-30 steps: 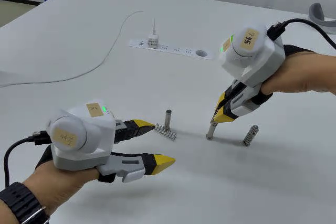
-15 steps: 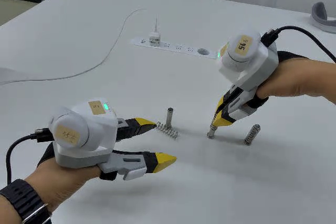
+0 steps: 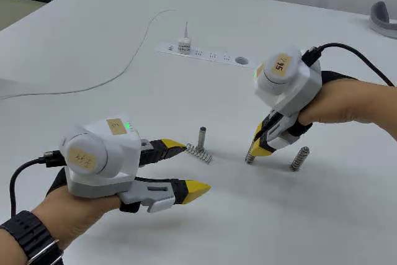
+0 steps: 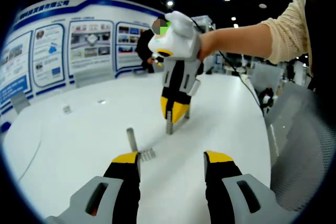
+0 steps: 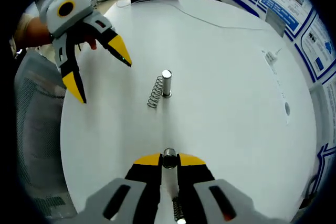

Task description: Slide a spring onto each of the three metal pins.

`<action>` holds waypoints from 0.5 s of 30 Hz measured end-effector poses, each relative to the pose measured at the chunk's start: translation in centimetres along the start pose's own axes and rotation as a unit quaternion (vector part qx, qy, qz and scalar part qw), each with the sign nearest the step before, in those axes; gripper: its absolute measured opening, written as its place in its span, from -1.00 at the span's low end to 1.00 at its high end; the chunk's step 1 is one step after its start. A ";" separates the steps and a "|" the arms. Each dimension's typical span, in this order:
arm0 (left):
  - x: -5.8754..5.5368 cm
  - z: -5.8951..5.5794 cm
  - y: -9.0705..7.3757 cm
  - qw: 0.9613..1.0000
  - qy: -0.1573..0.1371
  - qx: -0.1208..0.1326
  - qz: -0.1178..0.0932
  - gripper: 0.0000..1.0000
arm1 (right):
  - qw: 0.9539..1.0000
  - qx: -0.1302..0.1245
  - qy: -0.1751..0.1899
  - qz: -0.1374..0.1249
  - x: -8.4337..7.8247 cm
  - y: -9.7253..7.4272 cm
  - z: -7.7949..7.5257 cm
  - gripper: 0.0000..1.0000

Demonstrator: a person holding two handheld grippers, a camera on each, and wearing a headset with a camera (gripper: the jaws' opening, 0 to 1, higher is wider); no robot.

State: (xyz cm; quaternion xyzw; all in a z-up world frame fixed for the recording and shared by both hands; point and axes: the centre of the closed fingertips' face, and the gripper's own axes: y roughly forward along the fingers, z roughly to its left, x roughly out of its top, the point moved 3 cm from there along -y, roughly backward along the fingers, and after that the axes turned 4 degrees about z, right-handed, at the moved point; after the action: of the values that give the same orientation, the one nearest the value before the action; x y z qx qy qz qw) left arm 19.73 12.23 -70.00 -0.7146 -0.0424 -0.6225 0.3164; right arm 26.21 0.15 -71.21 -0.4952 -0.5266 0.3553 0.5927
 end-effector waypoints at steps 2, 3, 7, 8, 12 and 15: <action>0.0 0.0 0.0 1.000 0.000 0.000 0.000 -0.02 | 1.000 0.001 0.002 0.000 0.0 0.1 0.0 -0.75; 0.0 0.0 0.0 1.000 0.000 0.001 0.000 -0.02 | 1.000 0.000 0.002 0.000 -0.1 0.2 0.0 -0.75; 0.0 0.1 0.0 1.000 -0.001 0.001 0.000 -0.02 | 1.000 0.001 0.004 0.000 -0.2 0.4 0.1 -0.75; 0.0 0.1 0.0 1.000 -0.001 0.001 0.000 -0.02 | 1.000 0.000 0.003 0.000 -0.2 0.4 0.1 -0.75; 0.0 0.0 0.0 1.000 -0.001 0.001 0.000 -0.02 | 1.000 0.000 0.004 -0.001 -0.3 0.5 0.1 -0.74; 0.0 0.0 0.0 1.000 -0.001 0.001 0.000 -0.01 | 1.000 0.000 0.006 -0.005 -0.3 0.5 0.2 -0.72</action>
State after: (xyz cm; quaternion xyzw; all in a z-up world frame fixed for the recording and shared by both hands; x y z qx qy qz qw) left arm 19.75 12.23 -69.97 -0.7147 -0.0433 -0.6220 0.3168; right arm 26.03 0.06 -71.74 -0.4948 -0.5253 0.3496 0.5975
